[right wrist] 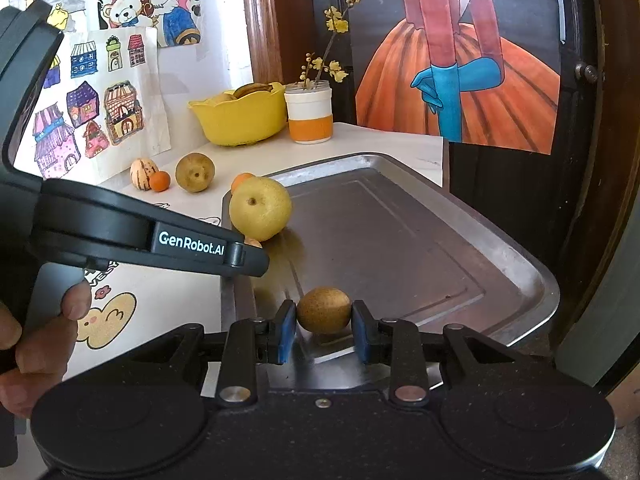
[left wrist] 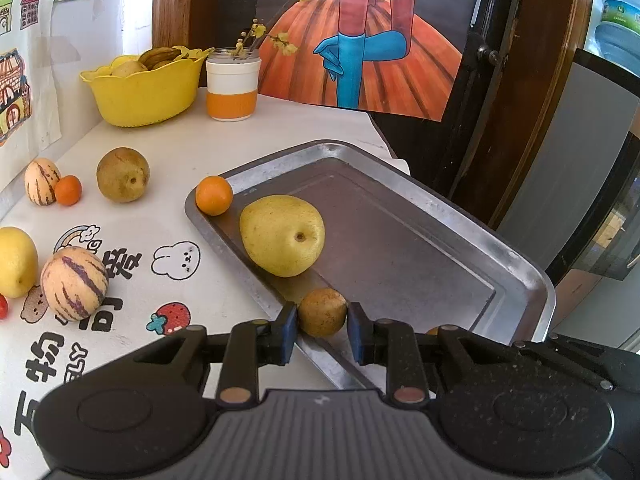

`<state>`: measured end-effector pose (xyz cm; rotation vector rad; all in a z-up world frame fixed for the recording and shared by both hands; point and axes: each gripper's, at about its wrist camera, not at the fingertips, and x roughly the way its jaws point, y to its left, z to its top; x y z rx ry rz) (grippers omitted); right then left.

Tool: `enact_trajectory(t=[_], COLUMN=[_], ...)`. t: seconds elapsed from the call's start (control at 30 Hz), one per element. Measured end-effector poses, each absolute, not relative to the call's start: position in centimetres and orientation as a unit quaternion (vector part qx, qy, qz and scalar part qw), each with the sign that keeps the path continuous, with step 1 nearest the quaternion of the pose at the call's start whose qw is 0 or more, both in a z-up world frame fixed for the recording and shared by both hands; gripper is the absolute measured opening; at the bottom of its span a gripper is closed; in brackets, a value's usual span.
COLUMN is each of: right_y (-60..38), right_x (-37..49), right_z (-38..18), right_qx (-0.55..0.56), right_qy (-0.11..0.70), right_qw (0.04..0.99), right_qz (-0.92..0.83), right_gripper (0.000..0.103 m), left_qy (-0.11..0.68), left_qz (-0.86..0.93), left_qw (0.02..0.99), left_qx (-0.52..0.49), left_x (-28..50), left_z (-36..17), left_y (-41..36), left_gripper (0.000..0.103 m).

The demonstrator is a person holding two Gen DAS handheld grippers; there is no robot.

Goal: Organize fruits
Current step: 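Carry both small brown fruits onto the tray while both tools open to release, then move both open tools back toward the fruits on the cloth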

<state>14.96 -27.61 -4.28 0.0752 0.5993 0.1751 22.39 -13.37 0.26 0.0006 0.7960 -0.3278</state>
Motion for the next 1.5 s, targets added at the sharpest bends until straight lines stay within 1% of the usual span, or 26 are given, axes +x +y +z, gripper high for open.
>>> enact_trajectory(t=[0.07,0.17,0.27,0.33,0.37,0.4,0.43,0.47,0.53,0.6,0.63,0.67,0.8,1.1,1.5], right_y=[-27.5,-27.5,-27.6,-27.6,-27.6,-27.5,-27.5,-27.5,-27.3,-27.1,-27.1,-26.9,-26.1,-23.3,-15.9], right_x=[14.8,14.7,14.5,14.3,14.2,14.1,14.0,13.8,13.6,13.3,13.1,13.0,12.4,11.1,11.4], right_z=[-4.2,-4.0,-3.7,-3.5,-3.3,-3.2,-3.0,-2.8,-2.5,-2.1,-1.9,-1.7,-1.1,0.2,1.2], right_qx=[0.036,0.034,0.033,0.033,0.033,0.033,0.033,0.033,0.033,0.035,0.037,0.039,0.042,0.023,-0.031], right_qy=[0.293,0.290,0.285,0.282,0.280,0.278,0.274,0.271,0.265,0.260,0.257,0.253,0.245,0.235,0.256], right_qw=[0.952,0.953,0.955,0.956,0.957,0.957,0.958,0.959,0.961,0.962,0.963,0.964,0.966,0.967,0.950], right_qz=[0.085,0.084,0.079,0.075,0.074,0.073,0.073,0.072,0.071,0.072,0.072,0.072,0.075,0.095,0.177], right_gripper=[0.034,0.036,0.044,0.050,0.055,0.061,0.063,0.070,0.079,0.090,0.093,0.099,0.102,0.102,0.102], left_qy=[0.386,0.384,0.378,0.370,0.365,0.359,0.351,0.345,0.335,0.321,0.311,0.302,0.283,0.277,0.288], left_qz=[-0.159,-0.161,-0.162,-0.161,-0.159,-0.155,-0.151,-0.148,-0.143,-0.131,-0.121,-0.112,-0.093,-0.038,0.083], left_qw=[0.909,0.909,0.912,0.915,0.917,0.920,0.924,0.927,0.931,0.937,0.942,0.946,0.954,0.958,0.946], left_qx=[-0.002,-0.006,-0.012,-0.016,-0.017,-0.019,-0.020,-0.021,-0.023,-0.026,-0.029,-0.031,-0.040,-0.068,-0.122], left_x=[22.3,22.1,21.8,21.6,21.4,21.1,20.9,20.6,20.2,19.7,19.4,19.0,18.0,15.7,13.5], left_z=[0.3,0.4,0.8,1.2,1.4,1.7,2.0,2.3,2.9,3.4,3.7,3.9,4.5,4.5,2.2], left_y=[-13.3,-13.2,-12.9,-12.6,-12.4,-12.2,-11.9,-11.7,-11.2,-10.4,-10.0,-9.6,-8.0,-2.5,7.5], left_gripper=[0.031,0.038,0.042,0.050,0.061,0.068,0.070,0.073,0.081,0.096,0.099,0.102,0.102,0.102,0.102])
